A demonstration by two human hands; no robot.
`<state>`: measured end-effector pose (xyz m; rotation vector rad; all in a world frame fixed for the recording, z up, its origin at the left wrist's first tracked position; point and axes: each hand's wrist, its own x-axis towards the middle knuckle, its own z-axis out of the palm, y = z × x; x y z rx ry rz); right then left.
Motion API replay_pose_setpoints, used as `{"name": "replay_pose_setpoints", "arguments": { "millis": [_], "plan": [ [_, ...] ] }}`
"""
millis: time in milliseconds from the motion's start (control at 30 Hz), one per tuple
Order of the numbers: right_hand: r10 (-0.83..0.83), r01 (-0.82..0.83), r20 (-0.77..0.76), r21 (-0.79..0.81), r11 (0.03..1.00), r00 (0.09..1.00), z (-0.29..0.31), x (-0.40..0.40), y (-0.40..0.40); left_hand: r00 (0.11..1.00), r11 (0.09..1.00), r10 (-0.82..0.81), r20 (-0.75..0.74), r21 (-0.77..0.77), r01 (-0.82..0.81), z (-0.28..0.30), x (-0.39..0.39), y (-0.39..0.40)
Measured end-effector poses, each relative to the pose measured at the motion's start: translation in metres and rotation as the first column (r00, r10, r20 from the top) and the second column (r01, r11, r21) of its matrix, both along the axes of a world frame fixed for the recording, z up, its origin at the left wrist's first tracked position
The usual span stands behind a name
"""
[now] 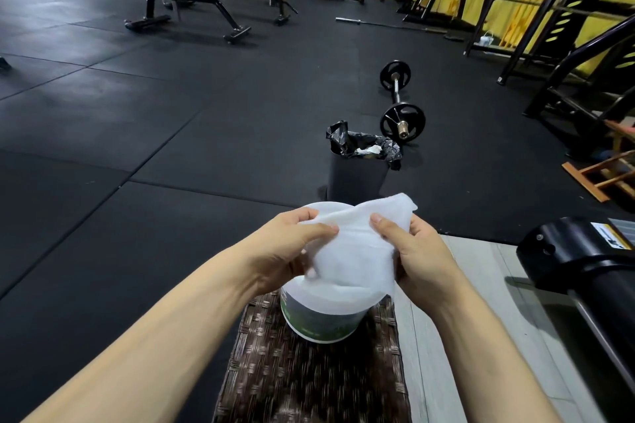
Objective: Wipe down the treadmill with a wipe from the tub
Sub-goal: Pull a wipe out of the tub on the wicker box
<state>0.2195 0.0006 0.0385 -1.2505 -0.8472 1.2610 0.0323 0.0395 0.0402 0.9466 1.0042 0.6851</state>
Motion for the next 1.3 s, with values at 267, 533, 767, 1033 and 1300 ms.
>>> {"name": "replay_pose_setpoints", "arguments": {
  "millis": [267, 533, 767, 1033, 1300],
  "plan": [
    [0.088, -0.096, -0.139, -0.046, 0.994, 0.986, 0.001, 0.01, -0.007, 0.999, 0.997, -0.02, -0.038, 0.08, 0.023, -0.007, -0.007, 0.004],
    [0.037, -0.056, -0.191, -0.097, 0.994, 0.981, 0.01, 0.009, -0.007, 0.991, 0.95, 0.075, -0.114, 0.311, -0.036, -0.001, -0.008, 0.001],
    [0.055, -0.05, 0.507, -0.024, 0.998, 0.86, -0.002, 0.016, -0.002, 0.961, 0.914, -0.007, -0.275, 0.389, 0.118, 0.008, -0.009, -0.001],
    [-0.301, 0.019, 0.768, 0.352, 0.936, 0.565, 0.003, -0.011, -0.01, 0.797, 0.805, 0.03, -0.603, 0.488, 0.338, -0.008, -0.005, 0.002],
    [-0.353, -0.234, 0.834, 0.477, 0.847, 0.424, -0.029, -0.035, -0.023, 0.974, 0.973, 0.213, -0.07, 0.108, -0.205, 0.005, 0.006, -0.003]
  ]
}}
